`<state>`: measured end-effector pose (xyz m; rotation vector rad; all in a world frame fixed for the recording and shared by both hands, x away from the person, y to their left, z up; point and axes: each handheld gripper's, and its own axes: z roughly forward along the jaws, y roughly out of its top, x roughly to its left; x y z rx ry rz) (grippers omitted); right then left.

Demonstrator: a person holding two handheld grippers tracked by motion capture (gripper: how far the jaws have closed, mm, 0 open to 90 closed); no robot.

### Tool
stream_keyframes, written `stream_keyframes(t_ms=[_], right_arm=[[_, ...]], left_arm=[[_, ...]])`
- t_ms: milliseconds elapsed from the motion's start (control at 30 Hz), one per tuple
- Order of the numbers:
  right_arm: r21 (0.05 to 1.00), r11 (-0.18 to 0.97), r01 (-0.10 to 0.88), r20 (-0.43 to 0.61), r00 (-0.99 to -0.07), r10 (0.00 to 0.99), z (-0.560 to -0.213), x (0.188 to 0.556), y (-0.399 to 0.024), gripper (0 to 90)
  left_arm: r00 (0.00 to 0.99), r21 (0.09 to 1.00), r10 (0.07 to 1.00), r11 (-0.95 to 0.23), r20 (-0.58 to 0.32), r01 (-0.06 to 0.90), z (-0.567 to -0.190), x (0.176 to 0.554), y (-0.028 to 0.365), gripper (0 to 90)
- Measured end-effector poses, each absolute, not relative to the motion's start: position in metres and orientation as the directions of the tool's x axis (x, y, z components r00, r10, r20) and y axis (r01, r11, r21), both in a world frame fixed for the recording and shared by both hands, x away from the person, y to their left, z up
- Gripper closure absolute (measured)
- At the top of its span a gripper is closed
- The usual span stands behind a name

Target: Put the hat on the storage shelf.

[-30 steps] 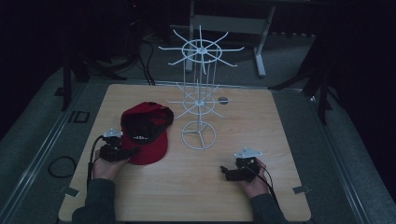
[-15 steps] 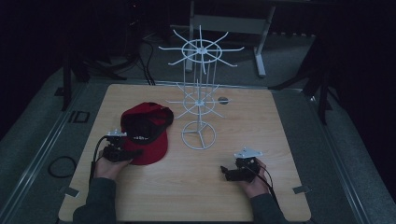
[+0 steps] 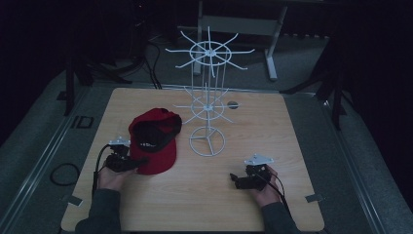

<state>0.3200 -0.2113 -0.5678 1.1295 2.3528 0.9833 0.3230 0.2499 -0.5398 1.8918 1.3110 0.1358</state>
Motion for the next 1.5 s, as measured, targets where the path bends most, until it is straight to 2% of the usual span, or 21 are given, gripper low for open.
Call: stream_keyframes(t_ms=[433, 933, 1500], right_arm=[[0.716, 0.441, 0.54, -0.015, -0.621, 0.784, -0.568, 0.32, -0.211, 11.1], [0.716, 0.441, 0.54, -0.015, -0.621, 0.784, -0.568, 0.32, -0.211, 11.1], [0.716, 0.442, 0.54, -0.015, -0.621, 0.784, -0.568, 0.32, -0.211, 11.2]], left_arm=[[0.456, 0.723, 0.829, -0.095, -0.323, 0.684, -0.527, 0.312, 0.246, 84.5], [0.448, 0.781, 0.855, -0.086, -0.261, 0.619, -0.51, 0.304, 0.244, 85.0], [0.404, 0.83, 0.882, -0.027, -0.243, 0.557, -0.488, 0.3, 0.251, 85.0]])
